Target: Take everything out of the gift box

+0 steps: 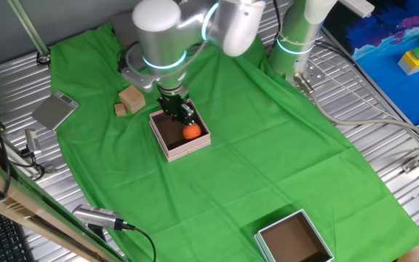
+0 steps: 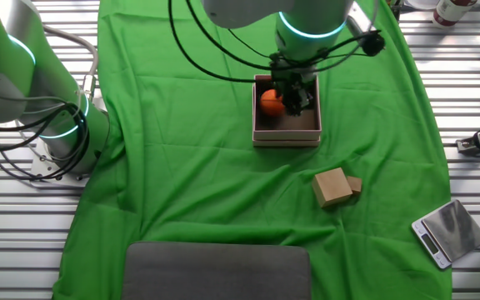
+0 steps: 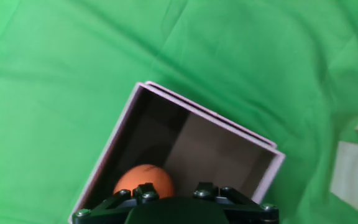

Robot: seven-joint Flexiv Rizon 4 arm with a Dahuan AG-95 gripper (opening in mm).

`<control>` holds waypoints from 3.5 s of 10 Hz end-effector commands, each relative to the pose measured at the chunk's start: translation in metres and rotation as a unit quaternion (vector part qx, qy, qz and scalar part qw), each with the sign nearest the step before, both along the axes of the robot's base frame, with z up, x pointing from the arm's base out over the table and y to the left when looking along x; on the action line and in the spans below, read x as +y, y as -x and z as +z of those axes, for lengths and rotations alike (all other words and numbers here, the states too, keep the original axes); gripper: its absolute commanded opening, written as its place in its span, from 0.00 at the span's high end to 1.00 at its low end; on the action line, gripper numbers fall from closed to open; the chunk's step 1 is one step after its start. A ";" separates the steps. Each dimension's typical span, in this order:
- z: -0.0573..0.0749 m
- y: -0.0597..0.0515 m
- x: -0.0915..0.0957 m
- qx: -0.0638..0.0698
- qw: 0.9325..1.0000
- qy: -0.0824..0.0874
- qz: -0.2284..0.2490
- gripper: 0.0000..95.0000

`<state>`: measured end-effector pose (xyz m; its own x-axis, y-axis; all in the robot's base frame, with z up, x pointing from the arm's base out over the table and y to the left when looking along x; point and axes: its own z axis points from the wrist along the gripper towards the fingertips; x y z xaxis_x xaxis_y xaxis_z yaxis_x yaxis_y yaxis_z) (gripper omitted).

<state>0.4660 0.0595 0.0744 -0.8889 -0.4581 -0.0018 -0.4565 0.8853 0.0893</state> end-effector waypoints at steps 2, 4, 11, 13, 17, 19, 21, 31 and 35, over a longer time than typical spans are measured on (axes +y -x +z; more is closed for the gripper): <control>0.003 0.001 0.001 0.008 0.999 -0.037 -0.018 0.40; 0.008 0.005 0.005 0.011 0.999 -0.038 -0.021 0.40; -0.005 0.028 0.020 0.009 0.998 -0.051 -0.036 0.40; -0.010 0.030 0.025 0.010 0.997 -0.059 -0.041 0.40; -0.014 0.033 0.030 0.011 0.996 -0.070 -0.046 0.40; -0.015 0.034 0.031 0.015 0.996 -0.071 -0.048 0.40; -0.015 0.033 0.032 0.016 0.996 -0.071 -0.052 0.40; -0.024 0.027 0.036 0.028 0.992 -0.084 -0.092 0.60; -0.025 0.026 0.037 0.031 0.990 -0.093 -0.099 0.80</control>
